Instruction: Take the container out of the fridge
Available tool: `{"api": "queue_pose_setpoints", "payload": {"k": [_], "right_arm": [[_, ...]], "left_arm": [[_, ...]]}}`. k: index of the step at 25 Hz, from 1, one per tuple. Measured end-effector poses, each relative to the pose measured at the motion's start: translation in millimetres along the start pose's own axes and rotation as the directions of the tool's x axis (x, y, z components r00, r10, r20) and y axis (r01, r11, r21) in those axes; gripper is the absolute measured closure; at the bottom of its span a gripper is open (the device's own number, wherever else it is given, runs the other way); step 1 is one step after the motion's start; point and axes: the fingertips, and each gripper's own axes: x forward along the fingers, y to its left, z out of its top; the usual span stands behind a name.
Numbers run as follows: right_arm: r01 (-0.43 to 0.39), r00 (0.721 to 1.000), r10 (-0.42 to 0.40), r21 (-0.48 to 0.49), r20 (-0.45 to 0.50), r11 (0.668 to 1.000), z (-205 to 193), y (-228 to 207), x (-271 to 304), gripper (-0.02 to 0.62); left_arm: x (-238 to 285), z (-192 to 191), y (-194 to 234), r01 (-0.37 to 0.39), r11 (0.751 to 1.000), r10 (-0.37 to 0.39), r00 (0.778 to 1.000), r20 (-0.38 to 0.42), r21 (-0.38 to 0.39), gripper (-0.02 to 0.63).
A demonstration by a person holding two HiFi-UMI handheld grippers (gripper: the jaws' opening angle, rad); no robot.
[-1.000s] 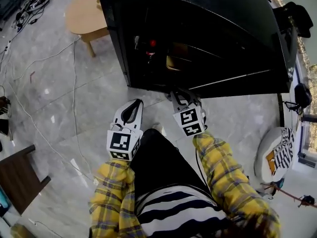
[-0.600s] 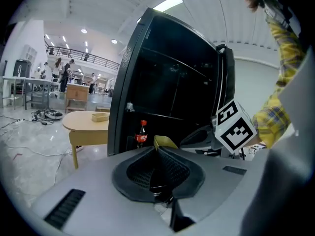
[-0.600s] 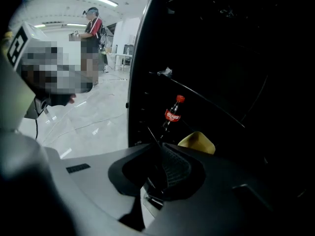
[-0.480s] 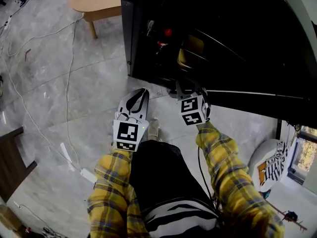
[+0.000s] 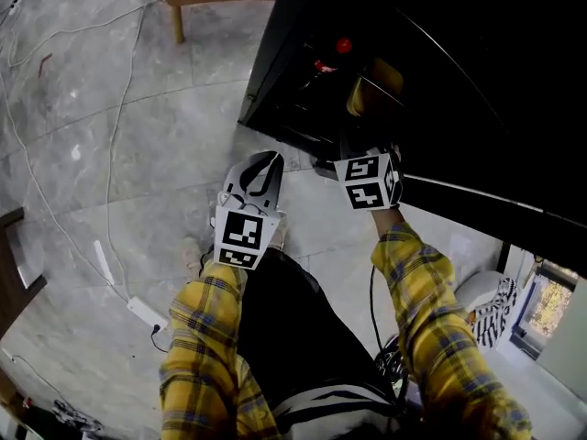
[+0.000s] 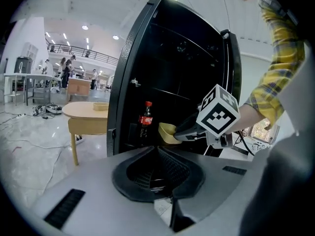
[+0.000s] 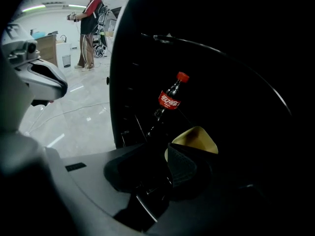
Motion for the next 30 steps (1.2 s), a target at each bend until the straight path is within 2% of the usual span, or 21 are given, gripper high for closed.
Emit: {"api": "queue_pose_setpoints", "payload": {"k": [8, 18, 22, 25, 30], "right_arm": [[0.003, 0.998, -0.008, -0.069, -0.069, 0.998, -8.3, -11.1, 30.2, 0.46], [-0.019, 0.987, 0.009, -0.059, -0.162, 0.998, -23.0, -23.9, 60.8, 0.439], [-0.037, 0.984, 0.028, -0.05, -0.178, 0.998, -25.2, -23.1, 65.0, 0.47], [-0.032, 0.984, 0.018, -0.073, -0.176, 0.997, -25.5, -22.8, 62.5, 0.528], [-0.057, 0.982, 0.037, -0.103, -0.186, 0.993, -25.0, -16.0, 59.3, 0.551]], "left_arm": [[16.9, -13.6, 15.7, -0.037, 0.999, 0.036, 0.999, -0.007, -0.013, 0.577], [25.4, -16.1, 28.0, -0.069, 0.997, 0.07, 0.998, 0.008, -0.045, 0.575], [26.3, -15.9, 29.6, -0.07, 0.996, 0.071, 0.997, 0.006, -0.05, 0.575], [25.1, -15.1, 29.2, -0.071, 0.996, 0.071, 0.997, 0.01, -0.053, 0.575], [20.4, -11.4, 28.4, -0.064, 0.997, 0.065, 0.998, 0.014, -0.048, 0.575]]}}
